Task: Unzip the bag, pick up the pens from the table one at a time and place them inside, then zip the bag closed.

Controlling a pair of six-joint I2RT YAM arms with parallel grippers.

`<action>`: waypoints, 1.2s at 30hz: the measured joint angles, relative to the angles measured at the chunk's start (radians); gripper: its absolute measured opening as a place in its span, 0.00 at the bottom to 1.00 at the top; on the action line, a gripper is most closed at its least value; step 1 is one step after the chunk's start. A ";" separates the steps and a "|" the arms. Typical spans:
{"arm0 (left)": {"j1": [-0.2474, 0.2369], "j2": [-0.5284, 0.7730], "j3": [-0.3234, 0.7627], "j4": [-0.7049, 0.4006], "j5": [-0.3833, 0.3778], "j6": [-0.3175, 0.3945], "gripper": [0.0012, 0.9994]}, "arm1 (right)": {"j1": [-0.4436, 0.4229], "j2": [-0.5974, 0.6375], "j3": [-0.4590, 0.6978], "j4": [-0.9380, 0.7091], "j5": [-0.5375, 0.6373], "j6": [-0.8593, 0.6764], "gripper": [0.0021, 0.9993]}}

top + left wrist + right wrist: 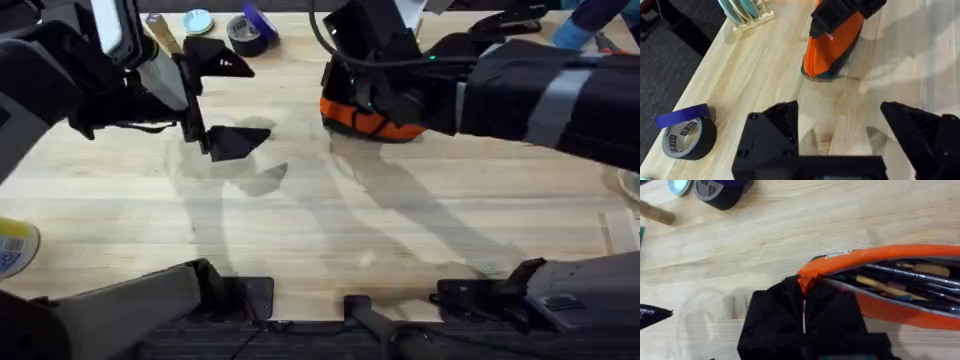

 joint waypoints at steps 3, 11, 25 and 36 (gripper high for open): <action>0.000 0.000 0.000 0.000 0.000 0.000 1.00 | -0.001 -0.010 0.000 0.000 0.000 -0.003 0.03; 0.000 0.000 0.000 0.000 0.000 0.000 1.00 | -0.001 -0.012 -0.001 0.000 0.000 -0.003 0.03; 0.000 0.000 0.000 0.043 0.000 0.000 1.00 | -0.001 -0.034 -0.002 -0.004 0.000 -0.015 0.03; 0.000 0.000 0.000 0.039 0.027 0.000 1.00 | -0.001 -0.036 -0.002 0.000 0.000 -0.018 0.03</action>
